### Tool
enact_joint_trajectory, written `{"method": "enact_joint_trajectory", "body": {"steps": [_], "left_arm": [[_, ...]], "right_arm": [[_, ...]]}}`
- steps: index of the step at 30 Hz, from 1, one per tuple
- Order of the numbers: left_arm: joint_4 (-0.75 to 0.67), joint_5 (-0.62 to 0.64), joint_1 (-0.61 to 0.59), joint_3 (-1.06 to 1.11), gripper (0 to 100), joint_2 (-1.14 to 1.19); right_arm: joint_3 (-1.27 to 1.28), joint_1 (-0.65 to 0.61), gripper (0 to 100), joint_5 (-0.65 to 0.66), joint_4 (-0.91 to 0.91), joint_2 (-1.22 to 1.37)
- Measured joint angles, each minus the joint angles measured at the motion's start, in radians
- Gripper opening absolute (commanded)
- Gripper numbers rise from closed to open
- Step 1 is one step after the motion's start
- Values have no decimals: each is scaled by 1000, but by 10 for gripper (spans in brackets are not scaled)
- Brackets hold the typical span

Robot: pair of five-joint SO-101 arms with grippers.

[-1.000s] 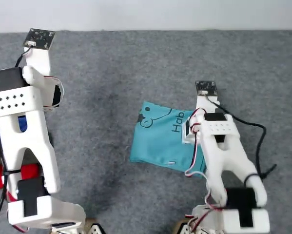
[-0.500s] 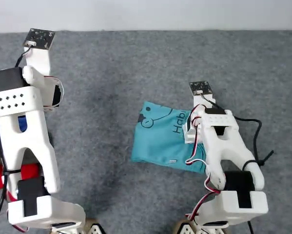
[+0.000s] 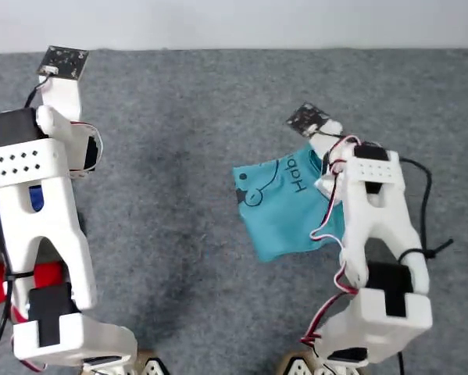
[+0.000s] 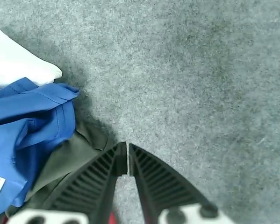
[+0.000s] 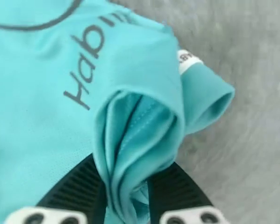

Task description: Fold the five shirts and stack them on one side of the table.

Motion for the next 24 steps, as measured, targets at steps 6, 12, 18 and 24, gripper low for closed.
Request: {"method": "enact_joint_trajectory", "body": {"steps": [6, 12, 18, 24], "left_arm": [[0, 0, 0, 0, 13, 0], [0, 0, 0, 0, 13, -3], [0, 0, 0, 0, 13, -5], [0, 0, 0, 0, 13, -5]], "right_arm": [[-146, -32, 14, 173, 0, 158], [-285, -52, 273, 98, 0, 213], [-330, -46, 252, -206, 14, 212], [-328, -48, 244, -470, 175, 130]]}}
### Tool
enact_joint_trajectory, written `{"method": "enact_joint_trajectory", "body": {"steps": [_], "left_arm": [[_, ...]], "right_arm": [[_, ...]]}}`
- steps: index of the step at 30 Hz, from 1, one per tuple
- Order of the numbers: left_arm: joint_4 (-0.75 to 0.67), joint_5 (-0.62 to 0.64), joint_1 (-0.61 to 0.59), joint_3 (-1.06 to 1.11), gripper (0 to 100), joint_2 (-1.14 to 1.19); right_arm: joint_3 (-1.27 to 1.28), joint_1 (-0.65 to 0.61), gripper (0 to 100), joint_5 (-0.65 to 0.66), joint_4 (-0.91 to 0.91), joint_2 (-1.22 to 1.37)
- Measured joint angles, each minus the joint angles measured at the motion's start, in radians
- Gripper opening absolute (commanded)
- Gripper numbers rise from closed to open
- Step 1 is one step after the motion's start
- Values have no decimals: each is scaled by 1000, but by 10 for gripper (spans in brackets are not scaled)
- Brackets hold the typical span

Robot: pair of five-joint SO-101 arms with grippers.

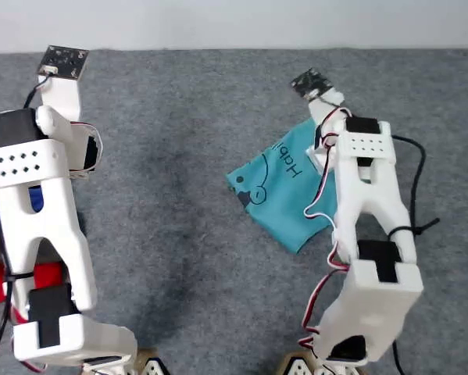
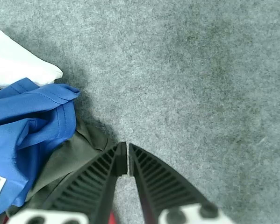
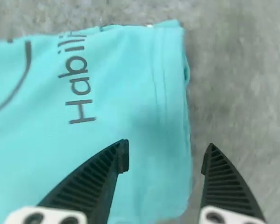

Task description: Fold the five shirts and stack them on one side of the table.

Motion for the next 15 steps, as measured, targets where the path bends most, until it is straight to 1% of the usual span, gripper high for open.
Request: {"method": "enact_joint_trajectory", "body": {"steps": [8, 12, 15], "left_arm": [[0, 0, 0, 0, 13, 0], [0, 0, 0, 0, 13, 0], [0, 0, 0, 0, 13, 0]], "right_arm": [[0, -6, 245, -485, 196, -80], [-2, -40, 245, -717, 299, -80], [-2, -71, 246, -882, 334, -80]]}}
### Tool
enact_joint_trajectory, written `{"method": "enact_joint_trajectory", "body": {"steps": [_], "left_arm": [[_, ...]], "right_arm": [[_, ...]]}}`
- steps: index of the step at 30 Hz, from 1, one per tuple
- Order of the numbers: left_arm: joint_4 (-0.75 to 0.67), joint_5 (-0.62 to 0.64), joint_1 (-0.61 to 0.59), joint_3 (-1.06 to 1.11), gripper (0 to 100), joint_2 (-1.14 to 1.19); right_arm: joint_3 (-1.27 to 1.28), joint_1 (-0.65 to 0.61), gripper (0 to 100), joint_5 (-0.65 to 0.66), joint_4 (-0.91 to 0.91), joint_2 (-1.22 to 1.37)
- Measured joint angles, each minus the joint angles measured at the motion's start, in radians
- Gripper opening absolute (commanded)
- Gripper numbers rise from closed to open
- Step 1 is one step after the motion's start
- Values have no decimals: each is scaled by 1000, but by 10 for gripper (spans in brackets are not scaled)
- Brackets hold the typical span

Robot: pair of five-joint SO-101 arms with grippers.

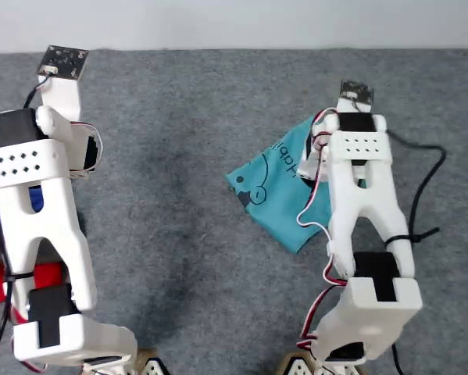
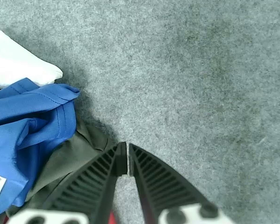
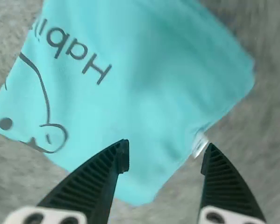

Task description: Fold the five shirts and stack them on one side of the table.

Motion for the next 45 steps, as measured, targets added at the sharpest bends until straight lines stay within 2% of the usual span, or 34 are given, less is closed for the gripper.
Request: {"method": "enact_joint_trajectory", "body": {"steps": [5, 11, 23, 27, 31, 36, 41, 45], "left_arm": [[0, 0, 0, 0, 13, 0], [0, 0, 0, 0, 13, 0], [0, 0, 0, 0, 13, 0], [0, 0, 0, 0, 13, 0], [0, 0, 0, 0, 13, 0], [0, 0, 0, 0, 13, 0], [0, 0, 0, 0, 13, 0], [0, 0, 0, 0, 13, 0]], "right_arm": [[0, -31, 265, -186, -58, 32], [0, -26, 481, -295, -144, 152], [0, -26, 481, -376, -212, 241], [-2, -26, 388, -384, -288, 315], [-29, -31, 218, -385, -336, 364], [-74, -28, 16, -385, -313, 384], [-89, -5, 9, -367, -276, 391], [-104, 29, 9, -215, -230, 368]]}}
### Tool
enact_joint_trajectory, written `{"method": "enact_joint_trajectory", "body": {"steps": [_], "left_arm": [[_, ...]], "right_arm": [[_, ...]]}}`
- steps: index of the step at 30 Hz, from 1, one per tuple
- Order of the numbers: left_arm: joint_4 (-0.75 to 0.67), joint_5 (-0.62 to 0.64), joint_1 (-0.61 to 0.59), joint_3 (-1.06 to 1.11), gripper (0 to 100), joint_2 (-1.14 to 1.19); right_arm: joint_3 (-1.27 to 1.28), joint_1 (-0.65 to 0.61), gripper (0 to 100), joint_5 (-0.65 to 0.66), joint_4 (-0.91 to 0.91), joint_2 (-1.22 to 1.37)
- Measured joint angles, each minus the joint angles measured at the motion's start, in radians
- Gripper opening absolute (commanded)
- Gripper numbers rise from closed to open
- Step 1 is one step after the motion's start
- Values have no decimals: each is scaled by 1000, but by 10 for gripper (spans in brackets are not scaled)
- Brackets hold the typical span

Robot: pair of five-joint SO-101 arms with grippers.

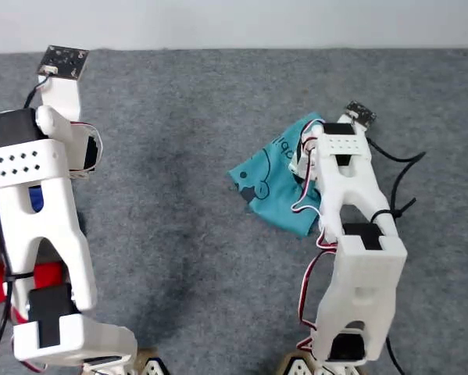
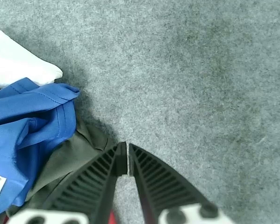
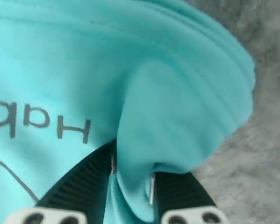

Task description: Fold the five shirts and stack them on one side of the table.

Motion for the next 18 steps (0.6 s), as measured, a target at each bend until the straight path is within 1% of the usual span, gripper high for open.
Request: {"method": "enact_joint_trajectory", "body": {"steps": [2, 5, 8, 11, 15, 18], "left_arm": [[0, 0, 0, 0, 13, 0], [0, 0, 0, 0, 13, 0], [0, 0, 0, 0, 13, 0], [0, 0, 0, 0, 13, 0], [0, 0, 0, 0, 13, 0], [0, 0, 0, 0, 13, 0]], "right_arm": [[0, 38, 9, 109, 26, -25], [2, 137, 9, 290, 51, -66], [3, 247, 9, 511, 51, -98], [3, 342, 9, 764, 52, -106], [3, 473, 9, 1086, 17, -106], [5, 571, 9, 1244, -46, -106]]}}
